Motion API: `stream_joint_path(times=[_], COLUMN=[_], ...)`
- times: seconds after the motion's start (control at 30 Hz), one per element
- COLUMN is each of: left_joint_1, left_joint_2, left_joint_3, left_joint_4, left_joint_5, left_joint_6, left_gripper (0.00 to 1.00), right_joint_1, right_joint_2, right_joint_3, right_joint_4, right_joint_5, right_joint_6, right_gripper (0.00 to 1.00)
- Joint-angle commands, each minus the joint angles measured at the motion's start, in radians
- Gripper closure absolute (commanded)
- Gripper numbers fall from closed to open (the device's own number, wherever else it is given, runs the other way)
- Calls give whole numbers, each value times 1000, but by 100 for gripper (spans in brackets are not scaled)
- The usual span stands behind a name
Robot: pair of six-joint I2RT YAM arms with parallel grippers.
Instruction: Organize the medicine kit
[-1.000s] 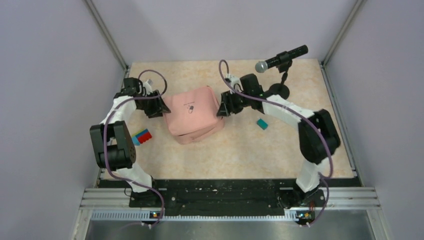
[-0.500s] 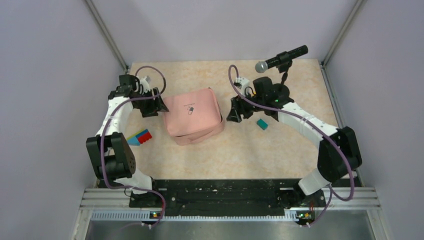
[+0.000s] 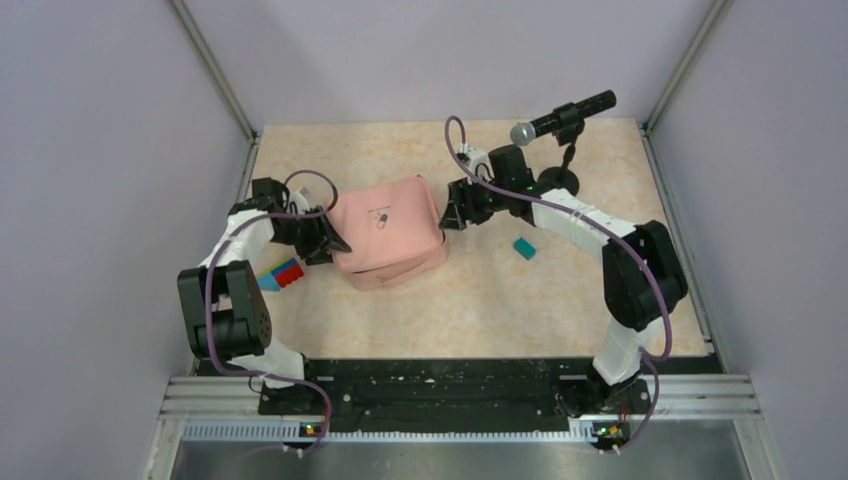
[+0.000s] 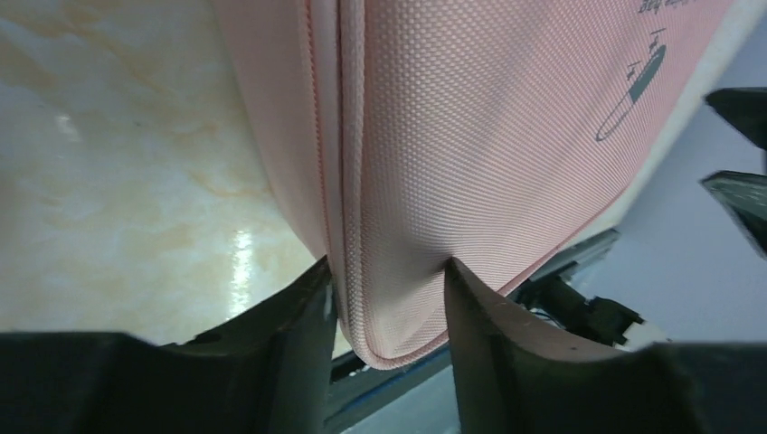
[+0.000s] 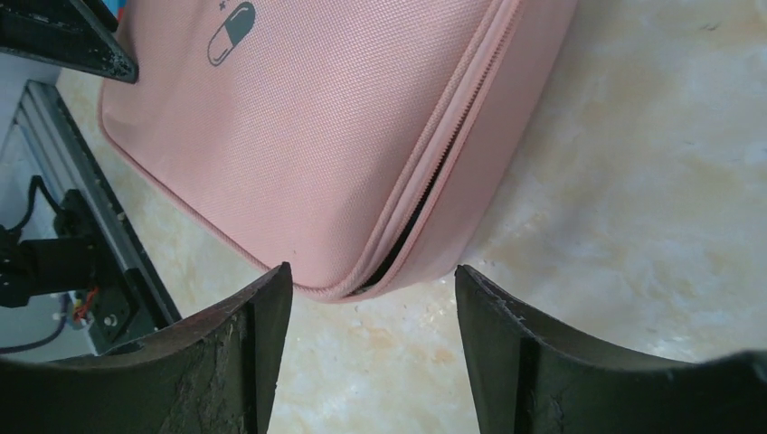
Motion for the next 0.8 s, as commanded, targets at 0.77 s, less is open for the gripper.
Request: stream_joint_path(times=[0.77], left_joint_1=[-20], left_joint_2=[-93], left_joint_3=[-79], left_joint_4=[-14], left_joint_5=[173], left_joint_6=[22], left_gripper=[43], right_joint_1=[-3], right_joint_2=[-233], right_joint_3=[-232], right_joint_4=[133], right_joint_5=[-249], right_joint_6=[157], right_gripper=[33])
